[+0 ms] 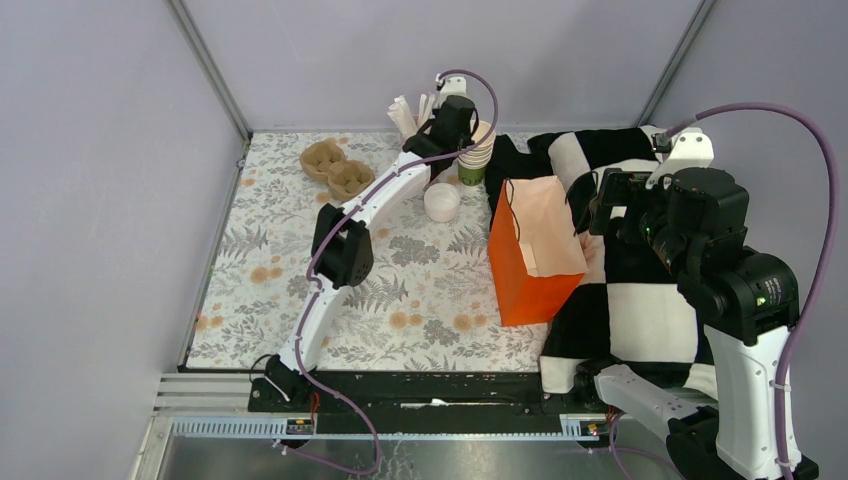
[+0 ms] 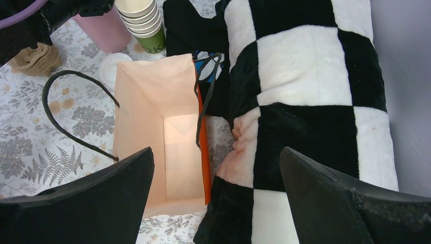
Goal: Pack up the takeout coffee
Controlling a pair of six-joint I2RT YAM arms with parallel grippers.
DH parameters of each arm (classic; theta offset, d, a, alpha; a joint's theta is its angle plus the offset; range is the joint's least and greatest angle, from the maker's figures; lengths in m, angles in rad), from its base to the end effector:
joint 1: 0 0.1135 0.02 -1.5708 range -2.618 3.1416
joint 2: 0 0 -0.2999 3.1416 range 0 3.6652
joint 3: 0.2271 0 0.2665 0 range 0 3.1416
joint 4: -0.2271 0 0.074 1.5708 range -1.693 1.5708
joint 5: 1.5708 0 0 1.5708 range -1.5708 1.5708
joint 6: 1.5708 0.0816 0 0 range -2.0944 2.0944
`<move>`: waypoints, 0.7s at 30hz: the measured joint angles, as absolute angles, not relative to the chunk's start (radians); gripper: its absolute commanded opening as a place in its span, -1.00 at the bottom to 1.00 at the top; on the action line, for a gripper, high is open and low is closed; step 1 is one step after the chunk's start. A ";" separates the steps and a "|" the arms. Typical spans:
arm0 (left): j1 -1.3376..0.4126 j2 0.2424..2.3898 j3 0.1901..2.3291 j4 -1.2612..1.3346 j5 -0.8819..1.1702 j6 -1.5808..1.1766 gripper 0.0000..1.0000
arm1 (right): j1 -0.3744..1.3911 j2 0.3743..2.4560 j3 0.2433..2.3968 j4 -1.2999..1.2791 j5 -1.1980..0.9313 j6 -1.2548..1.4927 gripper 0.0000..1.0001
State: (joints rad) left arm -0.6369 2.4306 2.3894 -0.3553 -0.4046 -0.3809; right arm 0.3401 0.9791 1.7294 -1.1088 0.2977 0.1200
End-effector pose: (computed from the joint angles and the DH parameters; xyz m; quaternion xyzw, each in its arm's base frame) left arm 0.5389 -0.3587 0.3009 -0.0063 0.8231 -0.1183 0.5554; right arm 0.1438 0.0255 0.5300 -0.0053 0.8171 0.0098 0.5764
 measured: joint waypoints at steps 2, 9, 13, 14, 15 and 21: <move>-0.637 2.431 2.389 -0.351 -0.405 -0.381 -0.52 | 0.340 0.979 1.729 -1.109 0.298 0.120 0.99; -0.637 2.436 2.389 -0.348 -0.400 -0.386 -0.46 | 0.340 0.978 1.729 -1.108 0.299 0.120 0.99; -0.637 2.451 2.389 -0.349 -0.397 -0.389 -0.60 | 0.340 0.976 1.729 -1.108 0.299 0.120 0.99; -0.637 2.454 2.389 -0.347 -0.397 -0.390 -0.63 | 0.340 0.975 1.729 -1.108 0.299 0.120 0.99; -0.637 2.455 2.390 -0.345 -0.397 -0.391 -0.66 | 0.340 0.975 1.729 -1.108 0.299 0.120 0.99; -0.637 2.457 2.402 -0.350 -0.398 -0.389 -0.83 | 0.340 0.974 1.729 -1.108 0.306 0.120 0.99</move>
